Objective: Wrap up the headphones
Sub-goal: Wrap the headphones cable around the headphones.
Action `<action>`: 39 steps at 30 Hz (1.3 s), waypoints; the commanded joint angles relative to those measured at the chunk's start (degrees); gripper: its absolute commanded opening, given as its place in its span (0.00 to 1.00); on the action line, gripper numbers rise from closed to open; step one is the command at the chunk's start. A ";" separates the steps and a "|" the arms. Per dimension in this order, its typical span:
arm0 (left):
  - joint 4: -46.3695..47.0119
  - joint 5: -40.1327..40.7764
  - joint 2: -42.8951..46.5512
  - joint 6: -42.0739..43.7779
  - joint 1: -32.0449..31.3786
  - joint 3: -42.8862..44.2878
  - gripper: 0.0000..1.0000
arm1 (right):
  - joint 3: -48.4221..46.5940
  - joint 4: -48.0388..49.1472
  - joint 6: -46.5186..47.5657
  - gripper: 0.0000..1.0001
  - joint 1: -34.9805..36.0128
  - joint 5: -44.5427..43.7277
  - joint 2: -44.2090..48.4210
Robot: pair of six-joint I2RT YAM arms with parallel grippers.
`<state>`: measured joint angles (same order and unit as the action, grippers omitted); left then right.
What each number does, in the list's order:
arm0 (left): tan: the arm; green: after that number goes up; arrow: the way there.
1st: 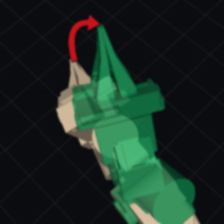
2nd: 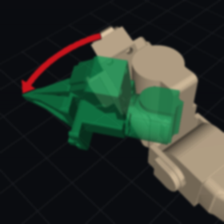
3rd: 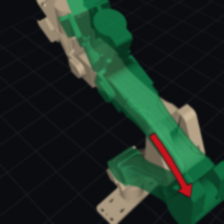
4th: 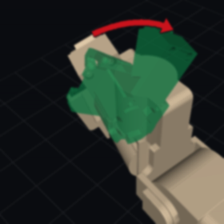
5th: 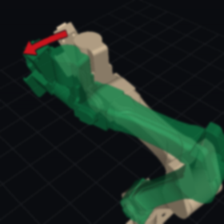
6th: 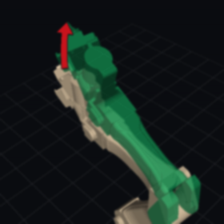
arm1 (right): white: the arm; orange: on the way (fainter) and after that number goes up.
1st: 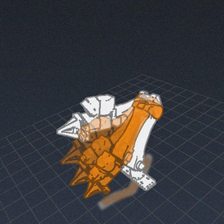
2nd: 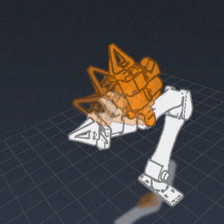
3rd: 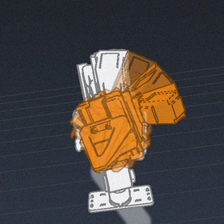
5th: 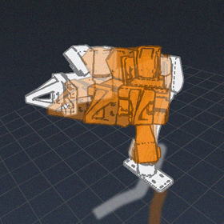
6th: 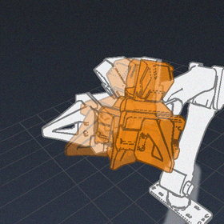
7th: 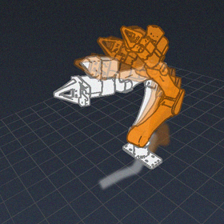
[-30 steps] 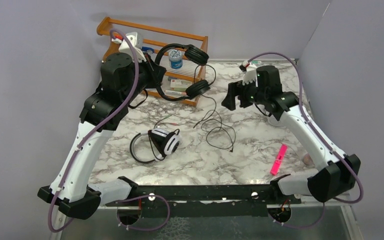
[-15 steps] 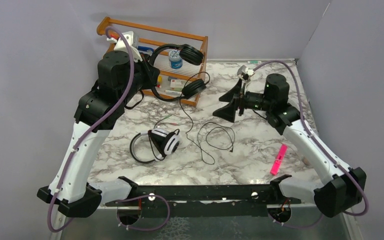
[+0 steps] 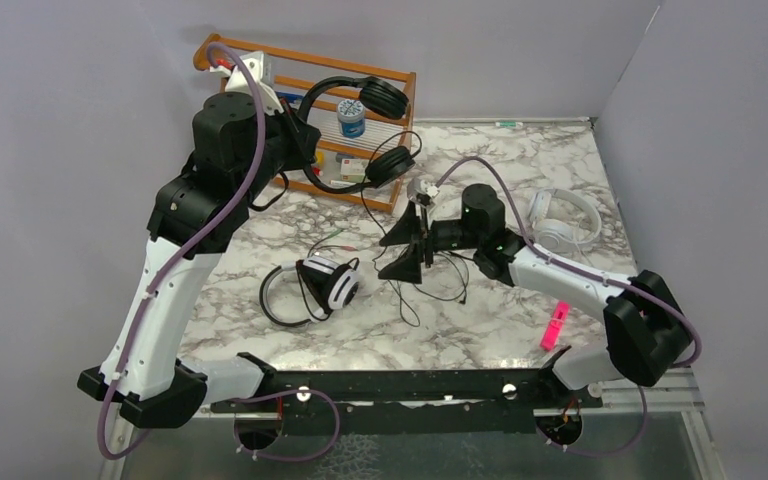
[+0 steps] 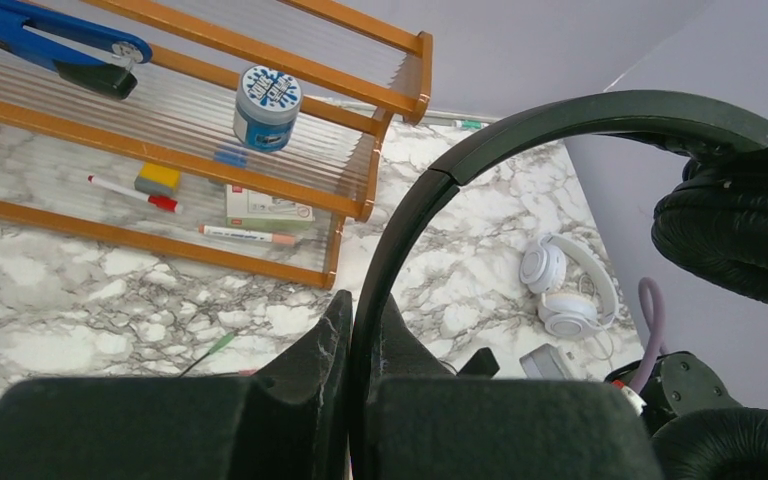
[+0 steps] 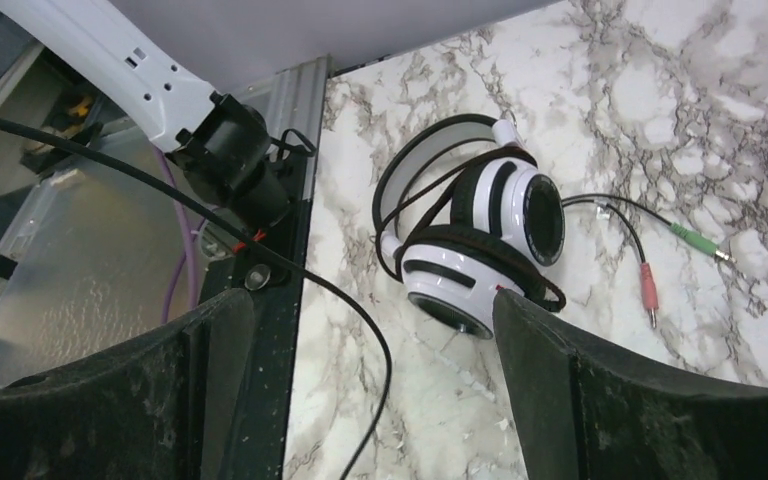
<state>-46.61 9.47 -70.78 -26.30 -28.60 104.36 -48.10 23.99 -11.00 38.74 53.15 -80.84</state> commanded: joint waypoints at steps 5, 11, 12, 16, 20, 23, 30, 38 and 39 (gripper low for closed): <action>1.09 -0.18 -0.10 -1.81 0.12 4.25 0.00 | -1.12 16.62 -2.96 0.88 4.20 0.92 -7.89; 1.42 2.84 -0.53 -1.39 0.11 3.54 0.00 | 1.01 20.00 -8.25 0.55 6.74 -1.90 -5.79; 1.75 4.20 -0.65 -0.86 0.12 3.00 0.00 | 2.04 17.99 -8.61 0.37 6.73 -3.71 -3.21; 3.17 10.15 -1.27 -0.47 0.12 0.68 0.00 | 6.24 3.98 -8.85 0.00 6.69 -15.26 11.13; 7.40 16.74 -1.14 -0.77 0.19 -3.99 0.00 | -0.89 -21.98 -3.79 0.00 6.79 -25.59 22.18; 9.20 20.57 -2.34 1.61 0.39 -6.40 0.00 | -8.59 -35.06 -2.58 0.00 6.71 -27.67 25.89; 16.61 20.00 -0.55 18.12 0.39 -22.65 0.00 | -38.93 -63.66 10.15 0.00 6.72 -31.66 16.12; 20.49 3.26 5.96 26.78 0.39 -37.03 0.00 | -60.10 -71.31 23.45 0.00 6.78 -36.44 5.27; 20.92 2.03 6.62 27.65 0.39 -38.13 0.00 | -62.59 -71.98 24.28 0.00 6.76 -35.15 3.63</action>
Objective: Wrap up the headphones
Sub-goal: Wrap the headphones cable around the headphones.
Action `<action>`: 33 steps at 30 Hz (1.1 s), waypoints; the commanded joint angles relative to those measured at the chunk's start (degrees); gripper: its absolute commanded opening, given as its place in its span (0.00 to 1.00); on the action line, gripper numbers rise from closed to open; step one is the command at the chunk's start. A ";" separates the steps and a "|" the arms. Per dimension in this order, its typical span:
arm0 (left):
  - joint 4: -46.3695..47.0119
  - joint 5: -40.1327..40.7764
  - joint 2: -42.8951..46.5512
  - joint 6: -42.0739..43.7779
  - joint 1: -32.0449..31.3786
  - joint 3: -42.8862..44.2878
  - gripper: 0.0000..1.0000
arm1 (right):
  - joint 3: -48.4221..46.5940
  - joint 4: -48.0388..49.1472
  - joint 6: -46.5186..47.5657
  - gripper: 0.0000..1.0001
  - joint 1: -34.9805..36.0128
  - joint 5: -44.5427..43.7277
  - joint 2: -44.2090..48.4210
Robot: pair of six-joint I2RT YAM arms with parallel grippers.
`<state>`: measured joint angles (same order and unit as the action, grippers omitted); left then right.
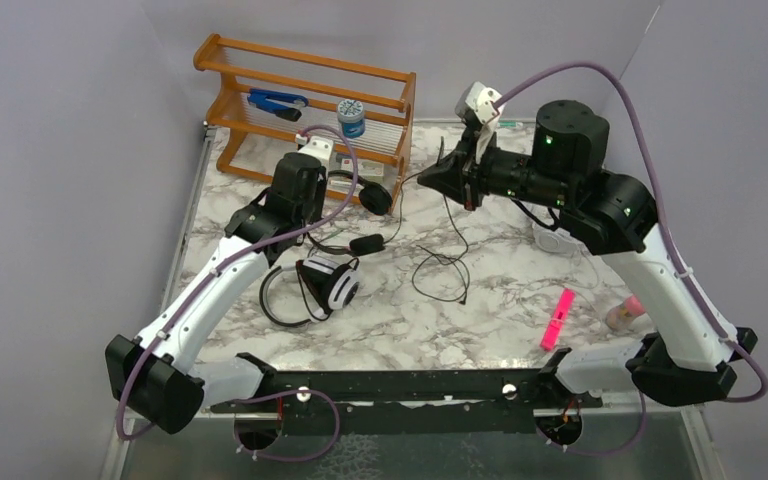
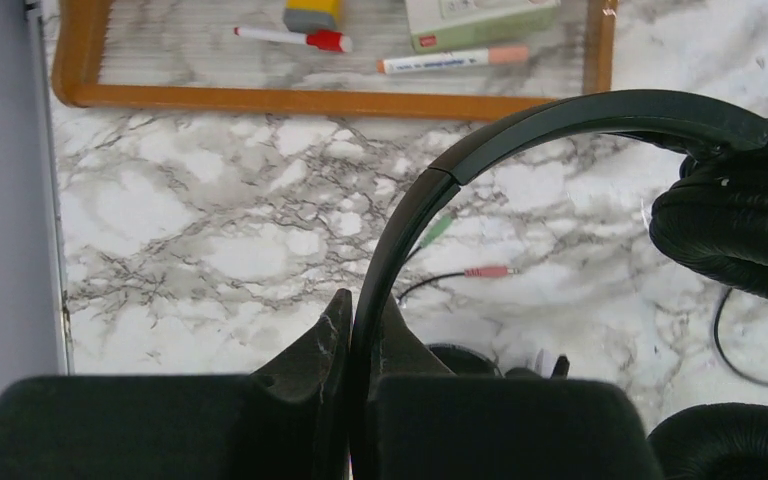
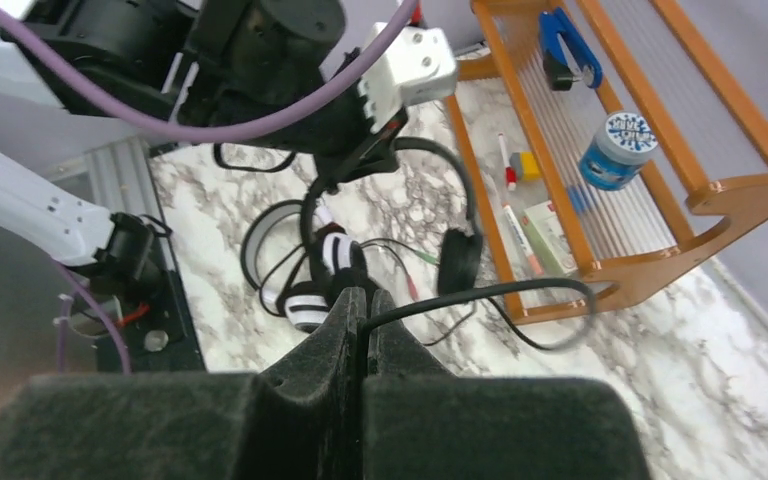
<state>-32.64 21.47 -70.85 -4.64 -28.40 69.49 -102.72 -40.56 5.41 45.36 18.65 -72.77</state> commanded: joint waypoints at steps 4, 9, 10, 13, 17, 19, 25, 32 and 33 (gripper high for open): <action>5.91 -11.35 6.49 6.92 0.10 -4.76 0.00 | -18.49 -9.85 11.12 0.00 0.11 6.87 -11.03; 5.53 -16.26 6.66 8.44 -0.06 -6.22 0.00 | -25.53 -10.14 13.25 0.00 0.16 11.38 -16.15; 5.61 -15.71 6.54 8.31 -0.07 -6.40 0.00 | -27.35 -11.02 13.22 0.00 0.16 13.51 -17.32; 6.19 -16.76 5.50 8.02 -0.15 -6.49 0.00 | -28.64 -11.06 13.37 0.00 0.11 22.00 -18.70; 8.26 -20.24 3.66 6.03 -0.54 -6.70 0.00 | -27.76 -8.75 11.96 0.00 0.15 30.35 -19.49; 9.86 -24.54 3.31 5.47 -0.94 -7.05 0.00 | -26.26 -6.43 11.02 0.00 0.15 32.11 -19.20; 12.68 -28.41 4.73 7.49 -5.01 -8.49 0.00 | -29.61 -7.30 11.31 0.00 0.12 30.82 -22.73; 12.69 -23.82 2.48 8.34 -7.81 -7.38 0.00 | -30.97 -8.14 10.04 0.00 0.16 33.15 -23.92; 12.70 -25.02 2.49 9.56 -8.57 -7.31 0.00 | -31.01 -9.04 10.57 0.00 0.10 32.10 -23.94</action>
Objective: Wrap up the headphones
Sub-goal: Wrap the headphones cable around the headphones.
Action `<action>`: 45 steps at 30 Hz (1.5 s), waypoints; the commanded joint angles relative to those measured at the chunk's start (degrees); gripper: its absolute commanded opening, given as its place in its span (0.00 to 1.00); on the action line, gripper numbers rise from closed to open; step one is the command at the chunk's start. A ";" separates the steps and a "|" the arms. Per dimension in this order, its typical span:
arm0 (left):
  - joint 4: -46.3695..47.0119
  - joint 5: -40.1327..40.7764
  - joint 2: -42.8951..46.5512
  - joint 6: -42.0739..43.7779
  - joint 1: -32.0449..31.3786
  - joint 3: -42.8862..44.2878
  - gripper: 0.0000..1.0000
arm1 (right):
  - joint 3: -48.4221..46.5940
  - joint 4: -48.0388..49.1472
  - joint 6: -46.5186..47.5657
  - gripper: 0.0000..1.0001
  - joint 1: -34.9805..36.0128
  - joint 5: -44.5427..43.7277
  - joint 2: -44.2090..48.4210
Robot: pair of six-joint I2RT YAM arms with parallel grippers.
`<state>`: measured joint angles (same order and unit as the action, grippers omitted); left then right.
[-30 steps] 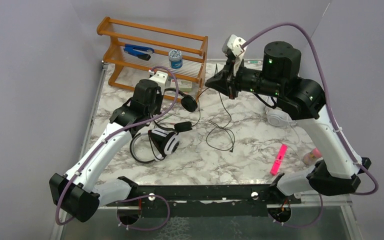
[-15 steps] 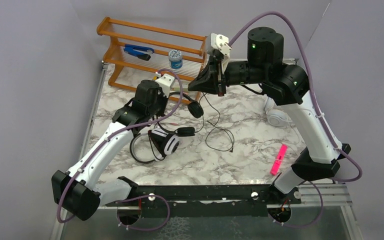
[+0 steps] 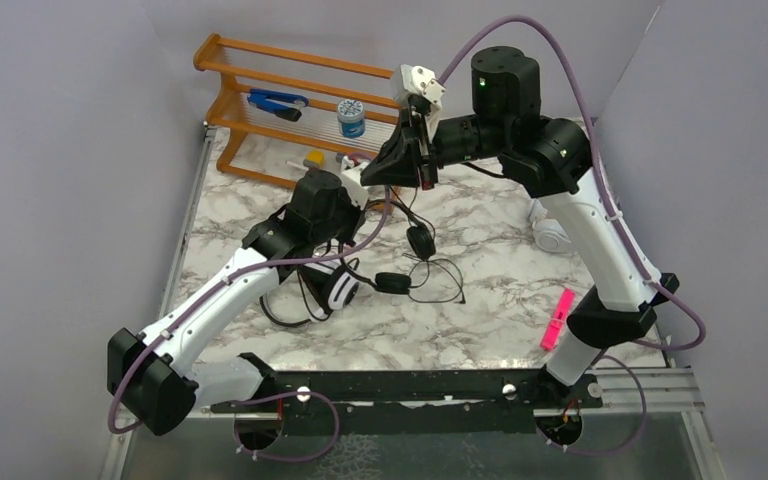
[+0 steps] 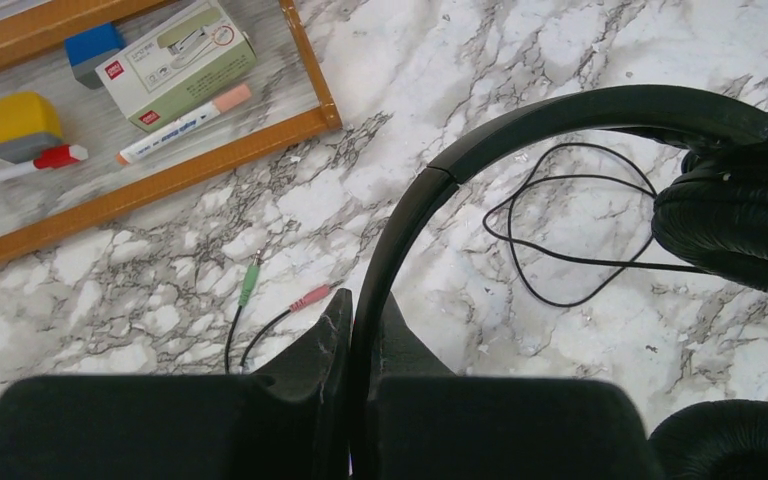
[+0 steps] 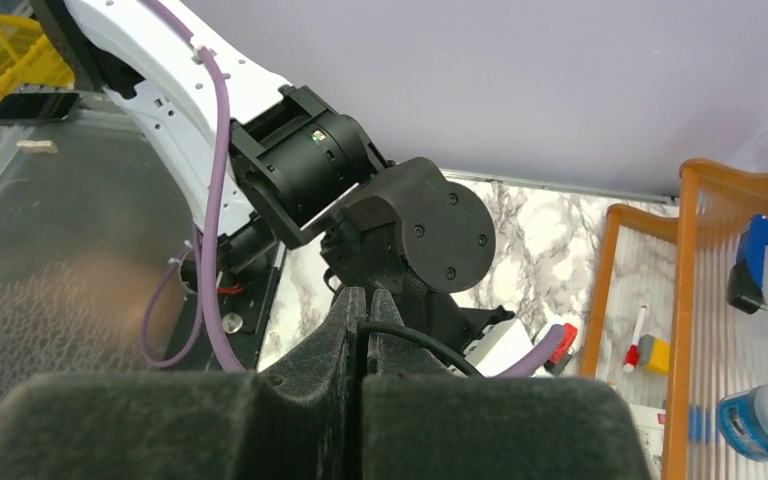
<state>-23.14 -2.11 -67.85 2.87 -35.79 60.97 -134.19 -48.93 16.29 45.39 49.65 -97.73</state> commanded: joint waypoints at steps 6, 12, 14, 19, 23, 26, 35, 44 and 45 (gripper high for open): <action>4.31 -6.00 5.53 8.02 -4.09 -3.91 0.00 | 0.52 -8.28 2.24 0.00 0.14 -10.75 2.47; 3.39 -8.14 10.30 7.98 -4.20 -7.77 0.00 | 9.04 -7.43 0.81 0.00 0.09 -17.46 11.45; 3.38 -7.89 11.18 7.64 -4.19 -8.42 0.00 | 8.99 -9.34 0.65 0.00 0.14 -19.06 12.43; 2.02 11.52 8.43 2.49 -4.20 -5.05 0.00 | 16.83 -9.28 -3.34 0.00 0.09 -6.33 16.99; 2.07 19.16 7.48 -2.43 -4.11 -2.80 0.00 | 27.11 -11.35 -4.82 0.00 0.14 -3.58 20.64; 4.69 17.09 8.76 -4.53 -3.90 -2.97 0.00 | 32.94 -11.16 -5.31 0.00 0.14 -10.94 23.91; 6.68 13.55 9.09 -5.52 -3.79 0.93 0.00 | 33.11 -11.45 -0.89 0.00 0.13 -11.97 22.16; 1.06 27.51 8.12 -12.07 -0.48 3.91 0.00 | 32.05 -13.94 -1.31 0.00 0.14 -3.09 23.23; 1.15 27.37 8.51 -13.11 0.78 3.58 0.00 | 32.77 -13.95 -1.42 0.00 0.10 -2.68 23.43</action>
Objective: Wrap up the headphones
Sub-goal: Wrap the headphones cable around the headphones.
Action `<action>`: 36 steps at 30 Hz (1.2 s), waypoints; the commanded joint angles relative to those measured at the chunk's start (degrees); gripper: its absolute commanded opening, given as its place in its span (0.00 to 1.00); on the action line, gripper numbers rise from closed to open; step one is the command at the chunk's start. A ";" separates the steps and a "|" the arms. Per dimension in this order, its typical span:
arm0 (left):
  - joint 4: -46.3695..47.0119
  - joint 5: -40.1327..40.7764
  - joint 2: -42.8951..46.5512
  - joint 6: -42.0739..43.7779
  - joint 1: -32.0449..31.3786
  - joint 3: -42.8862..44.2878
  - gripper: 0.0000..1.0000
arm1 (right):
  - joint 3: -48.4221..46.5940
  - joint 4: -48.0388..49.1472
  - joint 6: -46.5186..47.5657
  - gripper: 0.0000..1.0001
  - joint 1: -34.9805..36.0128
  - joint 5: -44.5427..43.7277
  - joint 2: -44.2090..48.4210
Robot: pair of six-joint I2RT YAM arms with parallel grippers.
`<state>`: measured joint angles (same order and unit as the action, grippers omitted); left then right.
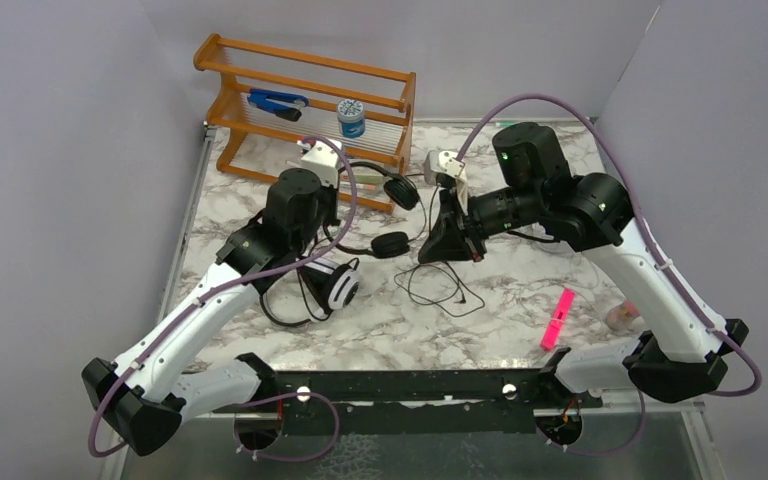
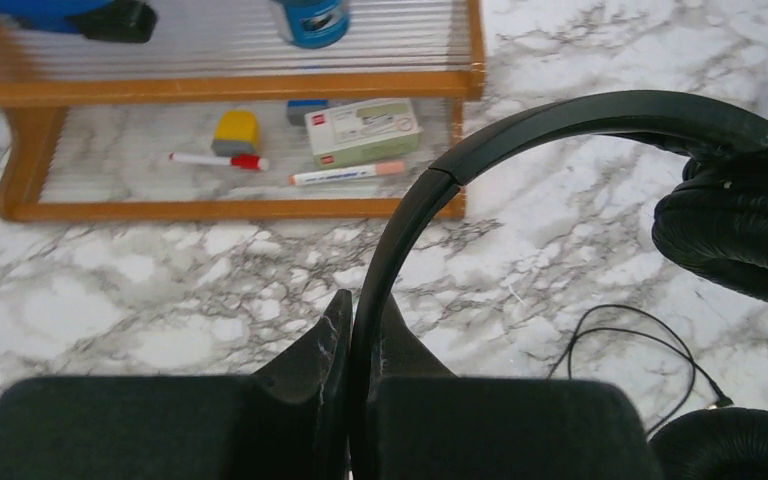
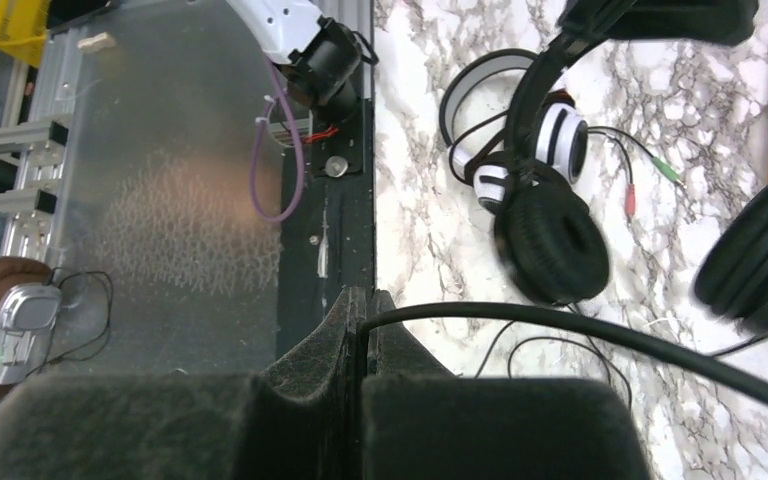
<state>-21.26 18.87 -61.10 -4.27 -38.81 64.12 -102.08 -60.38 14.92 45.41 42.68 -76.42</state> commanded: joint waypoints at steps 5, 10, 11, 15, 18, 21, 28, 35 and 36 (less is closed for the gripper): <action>3.89 -7.63 2.40 -1.54 7.07 -0.80 0.00 | 1.13 -0.06 -1.23 0.00 0.11 -3.96 2.31; 8.97 -18.59 6.78 1.27 7.08 -5.76 0.00 | -4.10 3.09 -7.89 0.00 0.02 -22.34 -1.71; 9.14 -19.65 7.54 1.39 7.08 -6.58 0.00 | -4.55 3.63 -8.64 0.00 -0.04 -23.61 -2.66; 10.20 -25.00 10.03 1.96 7.08 -9.68 0.00 | -5.77 4.22 -10.39 0.00 -1.49 -18.77 -5.84; 11.10 -25.51 11.72 1.55 7.08 -11.28 0.00 | -5.71 5.44 -12.55 0.00 -4.16 -12.10 -7.06; 11.72 -24.90 10.99 0.39 7.08 -11.23 0.00 | -7.16 6.26 -15.67 0.00 -4.25 -4.90 -9.66; 15.12 -23.01 4.72 -2.75 7.08 -10.08 0.00 | -10.96 12.23 -25.98 0.00 -4.19 7.48 -14.69; 15.31 -20.10 -0.72 -5.99 7.08 -8.21 0.00 | -14.89 17.04 -33.88 0.00 -3.55 13.11 -19.71; 13.69 -18.03 -1.92 -7.32 7.08 -6.82 0.00 | -14.05 18.07 -34.50 0.00 -3.07 12.87 -19.55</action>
<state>-9.19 -3.31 -61.21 -6.39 -31.62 52.77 -115.07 -47.09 -14.20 41.25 50.68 -94.74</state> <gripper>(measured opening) 0.047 0.020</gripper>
